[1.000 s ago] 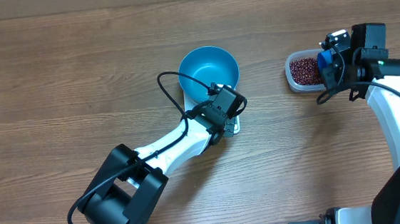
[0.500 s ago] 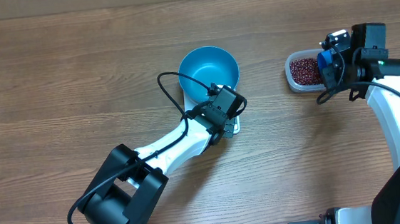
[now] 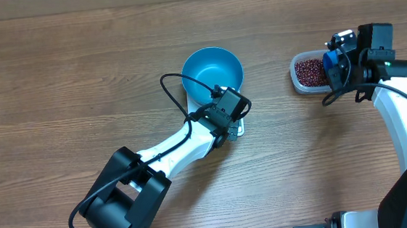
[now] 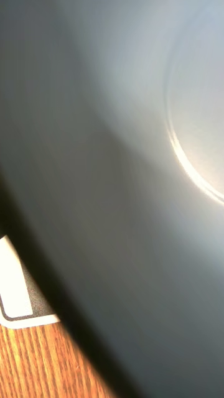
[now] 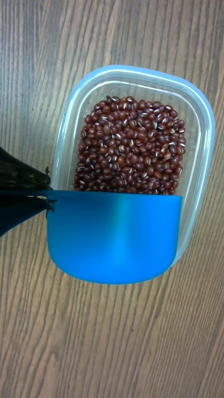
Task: Scoop item into bowl and weigh 150g on scale
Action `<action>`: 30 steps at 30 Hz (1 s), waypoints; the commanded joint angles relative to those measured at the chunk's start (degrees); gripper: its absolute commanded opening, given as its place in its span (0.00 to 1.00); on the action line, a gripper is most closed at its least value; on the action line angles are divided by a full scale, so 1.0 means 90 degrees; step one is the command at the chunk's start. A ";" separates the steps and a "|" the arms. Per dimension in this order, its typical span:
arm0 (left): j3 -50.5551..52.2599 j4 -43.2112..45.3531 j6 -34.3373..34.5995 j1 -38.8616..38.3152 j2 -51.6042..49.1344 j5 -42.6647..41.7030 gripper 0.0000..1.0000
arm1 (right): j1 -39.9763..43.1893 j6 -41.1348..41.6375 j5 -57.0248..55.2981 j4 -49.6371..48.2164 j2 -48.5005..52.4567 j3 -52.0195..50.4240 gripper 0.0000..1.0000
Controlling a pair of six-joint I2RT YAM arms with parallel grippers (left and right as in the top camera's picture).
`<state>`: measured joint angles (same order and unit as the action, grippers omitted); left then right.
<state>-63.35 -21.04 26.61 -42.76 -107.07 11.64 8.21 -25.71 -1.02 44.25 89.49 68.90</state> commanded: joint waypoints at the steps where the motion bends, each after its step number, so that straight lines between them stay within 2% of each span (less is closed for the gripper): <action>1: 0.0029 -0.0070 0.0027 0.0010 -0.0153 0.0117 0.04 | -0.0017 0.0022 -0.0019 -0.0044 0.0015 0.0175 0.04; 30: 0.0022 0.0078 0.0049 0.0058 -0.0396 0.0090 0.04 | -0.0017 0.0022 -0.0022 -0.0070 0.0015 0.0175 0.04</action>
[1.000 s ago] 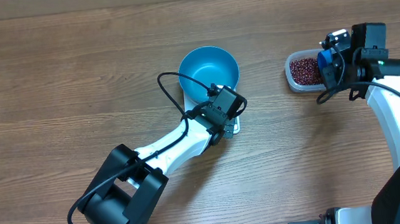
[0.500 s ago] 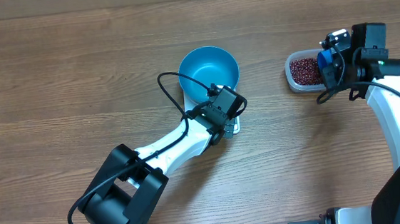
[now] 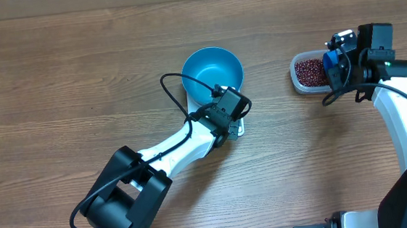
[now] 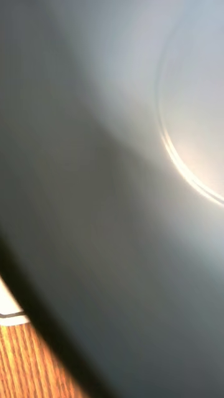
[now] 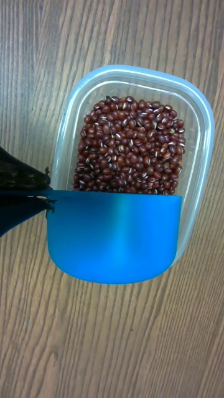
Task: Scoop item into bowl and weigh 150g on scale
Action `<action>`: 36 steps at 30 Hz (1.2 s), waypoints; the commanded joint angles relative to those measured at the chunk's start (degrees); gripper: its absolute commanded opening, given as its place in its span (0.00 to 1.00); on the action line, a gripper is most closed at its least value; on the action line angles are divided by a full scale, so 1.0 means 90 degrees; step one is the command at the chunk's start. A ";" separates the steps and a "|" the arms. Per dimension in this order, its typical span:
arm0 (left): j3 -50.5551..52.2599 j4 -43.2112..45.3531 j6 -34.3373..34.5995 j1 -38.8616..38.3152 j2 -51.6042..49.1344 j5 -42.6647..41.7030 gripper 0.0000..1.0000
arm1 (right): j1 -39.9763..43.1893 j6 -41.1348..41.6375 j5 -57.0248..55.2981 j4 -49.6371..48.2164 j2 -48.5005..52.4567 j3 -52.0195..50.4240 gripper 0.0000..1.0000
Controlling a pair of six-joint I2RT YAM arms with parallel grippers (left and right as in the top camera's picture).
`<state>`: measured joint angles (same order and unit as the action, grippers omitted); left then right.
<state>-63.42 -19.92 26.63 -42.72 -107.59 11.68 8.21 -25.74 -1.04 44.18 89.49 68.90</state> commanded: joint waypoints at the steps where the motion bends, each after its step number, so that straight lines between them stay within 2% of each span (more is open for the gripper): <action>1: 0.0029 -0.0070 0.0049 0.0053 -0.0338 0.0085 0.04 | -0.0017 0.0024 -0.0022 -0.0070 0.0015 0.0175 0.04; 36: 0.0029 -0.0549 0.0627 0.0204 -0.0498 0.0250 0.04 | -0.0017 0.0024 -0.0022 -0.0061 0.0015 0.0175 0.04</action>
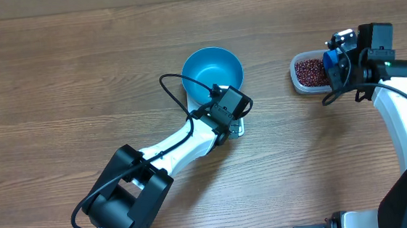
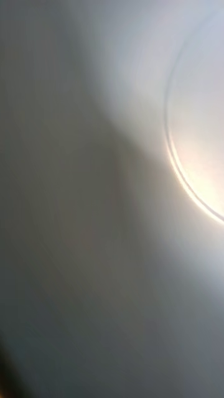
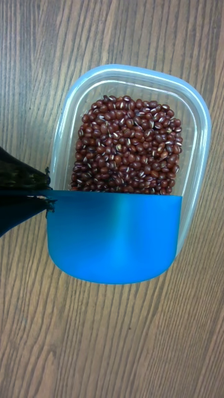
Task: Scoop item into bowl and weigh 150g on scale
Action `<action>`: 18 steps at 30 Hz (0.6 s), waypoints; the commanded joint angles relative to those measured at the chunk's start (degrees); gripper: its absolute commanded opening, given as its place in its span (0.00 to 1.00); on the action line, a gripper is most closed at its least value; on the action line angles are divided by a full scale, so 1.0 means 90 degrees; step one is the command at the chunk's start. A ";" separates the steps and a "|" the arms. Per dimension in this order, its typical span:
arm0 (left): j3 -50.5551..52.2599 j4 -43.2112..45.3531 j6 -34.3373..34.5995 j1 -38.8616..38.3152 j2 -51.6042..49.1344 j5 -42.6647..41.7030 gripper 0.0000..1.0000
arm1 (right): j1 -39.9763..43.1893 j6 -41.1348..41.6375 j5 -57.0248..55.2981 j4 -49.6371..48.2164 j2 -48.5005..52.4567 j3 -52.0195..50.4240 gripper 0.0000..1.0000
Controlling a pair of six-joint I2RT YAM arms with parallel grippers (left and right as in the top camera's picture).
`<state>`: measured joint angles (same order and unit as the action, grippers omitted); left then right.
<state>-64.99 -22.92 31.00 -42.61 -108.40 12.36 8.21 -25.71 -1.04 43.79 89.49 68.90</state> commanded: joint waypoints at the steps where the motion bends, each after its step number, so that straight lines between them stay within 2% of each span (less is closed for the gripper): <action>1: 0.0204 -0.0214 0.0151 0.0192 -0.0408 0.0175 0.04 | -0.0017 0.0022 -0.0022 -0.0017 0.0015 0.0175 0.03; 8: 0.0170 -0.0019 -0.0068 0.0112 -0.0221 0.0170 0.05 | -0.0017 0.0022 -0.0022 -0.0019 0.0015 0.0175 0.04; 10: 0.0131 -0.0024 -0.0321 0.0046 0.0061 0.0175 0.08 | -0.0017 0.0022 -0.0022 -0.0034 0.0015 0.0175 0.04; 18: 0.0126 -0.0126 -0.0294 0.0022 0.1362 -0.0039 0.08 | -0.0017 0.0022 -0.0022 -0.0049 0.0015 0.0175 0.04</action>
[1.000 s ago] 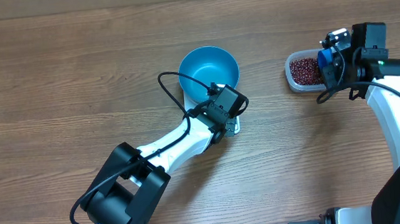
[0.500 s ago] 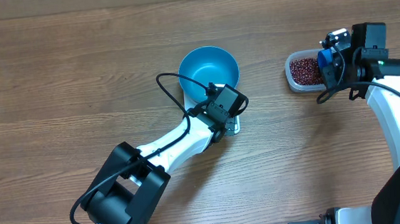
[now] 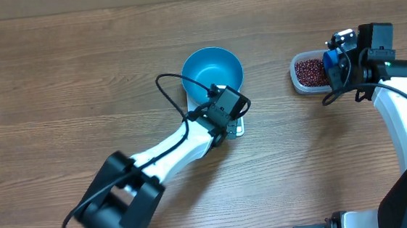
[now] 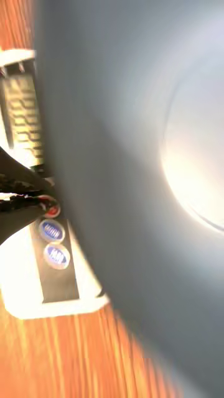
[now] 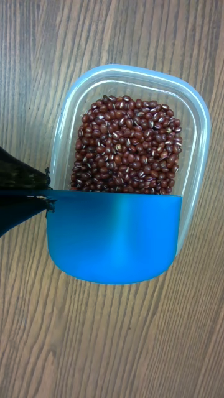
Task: Scoop item into bowl and weigh 150g on scale
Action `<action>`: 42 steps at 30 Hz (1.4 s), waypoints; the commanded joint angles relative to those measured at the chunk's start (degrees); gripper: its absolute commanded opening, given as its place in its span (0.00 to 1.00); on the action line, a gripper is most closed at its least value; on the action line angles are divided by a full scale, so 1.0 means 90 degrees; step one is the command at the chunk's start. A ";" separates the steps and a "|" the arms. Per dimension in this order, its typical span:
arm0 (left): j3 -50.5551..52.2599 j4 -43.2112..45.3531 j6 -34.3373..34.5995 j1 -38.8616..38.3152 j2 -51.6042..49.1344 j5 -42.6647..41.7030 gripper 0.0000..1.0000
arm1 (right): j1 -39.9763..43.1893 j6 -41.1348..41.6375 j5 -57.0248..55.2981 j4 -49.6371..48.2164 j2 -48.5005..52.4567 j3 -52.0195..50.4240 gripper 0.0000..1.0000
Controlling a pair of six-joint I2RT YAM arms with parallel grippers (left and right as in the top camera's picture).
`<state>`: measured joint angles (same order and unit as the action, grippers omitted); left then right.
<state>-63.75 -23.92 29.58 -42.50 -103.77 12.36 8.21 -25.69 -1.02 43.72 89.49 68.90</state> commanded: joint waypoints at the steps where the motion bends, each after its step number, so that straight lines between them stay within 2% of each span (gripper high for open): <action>1: -0.0012 -0.0039 -0.0138 0.0010 0.1044 -0.0041 0.08 | -0.0017 0.0019 -0.0024 -0.0039 0.0015 0.0175 0.04; 8: -0.0012 -0.0452 -0.0146 0.0027 0.2188 0.0012 0.04 | -0.0017 0.0019 -0.0024 -0.0032 0.0015 0.0175 0.04; 14: -0.0012 -0.0658 -0.0202 0.0107 0.2458 0.0100 0.05 | -0.0017 0.0019 -0.0024 -0.0029 0.0015 0.0175 0.04; 21: -0.0012 -0.1481 -0.0287 0.0420 0.2344 0.0444 0.04 | -0.0017 0.0019 -0.0024 0.0007 0.0015 0.0175 0.04; 27: -0.0010 -0.2072 -0.0289 0.0595 0.1967 -0.0840 0.04 | -0.0017 0.0019 -0.0024 0.0007 0.0015 0.0175 0.04; 36: -0.0010 -0.2025 -0.0311 0.0512 0.0882 -0.1001 0.04 | -0.0017 0.0019 -0.0027 0.0012 0.0015 0.0175 0.04; 42: -0.0012 -0.1722 -0.0345 0.0510 0.0709 -0.1042 0.05 | -0.0017 0.0019 -0.0022 0.0010 0.0015 0.0175 0.04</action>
<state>-63.66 -40.73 27.97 -37.52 -97.41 3.99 8.21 -25.74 -1.02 44.16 89.49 68.90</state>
